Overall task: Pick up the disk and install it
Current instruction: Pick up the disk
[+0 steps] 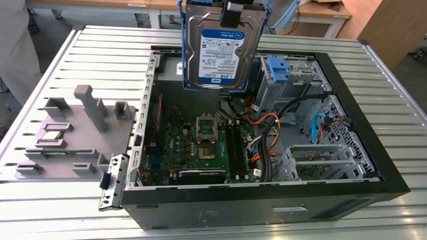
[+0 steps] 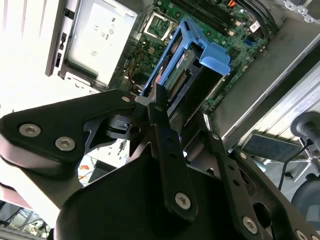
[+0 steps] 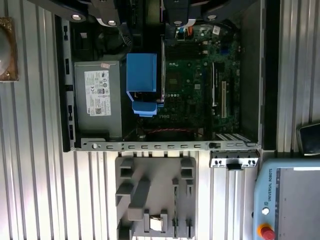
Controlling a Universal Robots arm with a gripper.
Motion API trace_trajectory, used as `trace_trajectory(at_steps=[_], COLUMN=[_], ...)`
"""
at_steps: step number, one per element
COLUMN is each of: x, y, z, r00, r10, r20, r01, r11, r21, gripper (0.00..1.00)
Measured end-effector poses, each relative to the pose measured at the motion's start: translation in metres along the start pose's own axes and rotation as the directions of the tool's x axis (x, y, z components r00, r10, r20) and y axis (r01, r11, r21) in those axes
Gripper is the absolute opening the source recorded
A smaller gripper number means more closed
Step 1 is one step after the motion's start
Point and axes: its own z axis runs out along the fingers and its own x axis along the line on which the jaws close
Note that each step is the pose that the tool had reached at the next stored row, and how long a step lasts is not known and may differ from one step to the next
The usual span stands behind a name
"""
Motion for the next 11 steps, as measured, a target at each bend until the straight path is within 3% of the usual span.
trace_trajectory(at_steps=[11], x=[0.0109], y=[-0.0119], z=[-0.0014], r00=[1.0], r10=[0.002], r20=[-0.001], r01=[-0.002], r11=[1.0], r21=[0.0001], gripper=[0.35])
